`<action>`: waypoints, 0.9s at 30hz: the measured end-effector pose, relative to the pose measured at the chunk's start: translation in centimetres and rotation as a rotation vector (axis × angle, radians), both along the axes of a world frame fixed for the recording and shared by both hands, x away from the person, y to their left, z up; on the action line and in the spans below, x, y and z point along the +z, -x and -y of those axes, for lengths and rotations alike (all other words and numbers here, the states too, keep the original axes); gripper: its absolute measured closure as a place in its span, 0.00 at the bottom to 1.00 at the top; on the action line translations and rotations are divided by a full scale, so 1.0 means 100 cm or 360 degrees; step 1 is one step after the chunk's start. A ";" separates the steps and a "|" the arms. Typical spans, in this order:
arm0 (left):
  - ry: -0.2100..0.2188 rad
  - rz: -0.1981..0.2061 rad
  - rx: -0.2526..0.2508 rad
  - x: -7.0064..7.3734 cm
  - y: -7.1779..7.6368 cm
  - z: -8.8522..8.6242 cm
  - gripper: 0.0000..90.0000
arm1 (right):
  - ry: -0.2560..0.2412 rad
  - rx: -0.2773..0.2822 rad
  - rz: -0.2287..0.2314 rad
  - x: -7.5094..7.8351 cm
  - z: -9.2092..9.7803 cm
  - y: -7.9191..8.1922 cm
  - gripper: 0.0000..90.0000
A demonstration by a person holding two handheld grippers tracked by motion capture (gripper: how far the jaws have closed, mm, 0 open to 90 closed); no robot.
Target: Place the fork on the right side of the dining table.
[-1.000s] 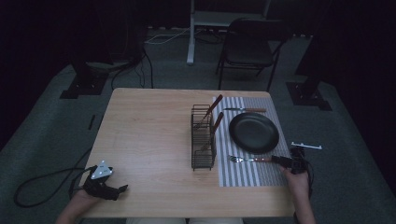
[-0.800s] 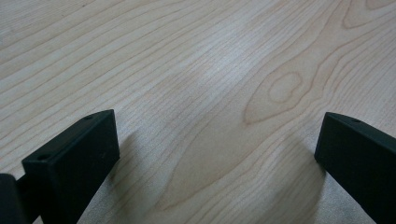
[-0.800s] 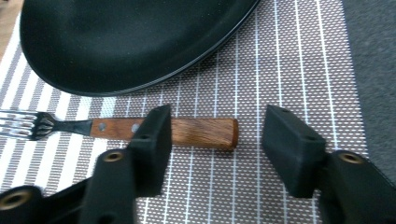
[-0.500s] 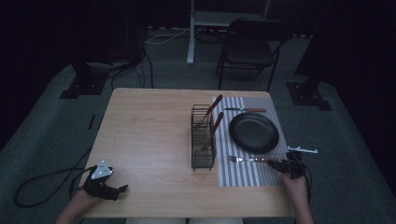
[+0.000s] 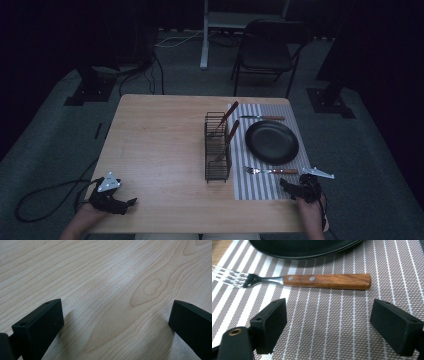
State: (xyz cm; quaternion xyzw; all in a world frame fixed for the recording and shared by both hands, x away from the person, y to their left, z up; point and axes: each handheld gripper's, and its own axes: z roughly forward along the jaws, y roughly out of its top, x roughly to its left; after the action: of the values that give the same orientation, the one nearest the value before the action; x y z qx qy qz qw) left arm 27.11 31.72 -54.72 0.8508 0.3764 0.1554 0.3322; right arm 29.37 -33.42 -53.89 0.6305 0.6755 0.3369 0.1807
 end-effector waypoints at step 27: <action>0.0000 0.0000 0.0000 0.000 0.000 0.000 0.00 | 0.0319 -0.0117 0.0121 -0.011 -0.038 0.021 0.13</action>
State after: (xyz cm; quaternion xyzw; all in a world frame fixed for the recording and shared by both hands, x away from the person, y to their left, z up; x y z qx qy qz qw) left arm 27.11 31.72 -54.73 0.8507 0.3764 0.1553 0.3323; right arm 27.28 -29.58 -55.00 0.6204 0.6749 0.2844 0.2806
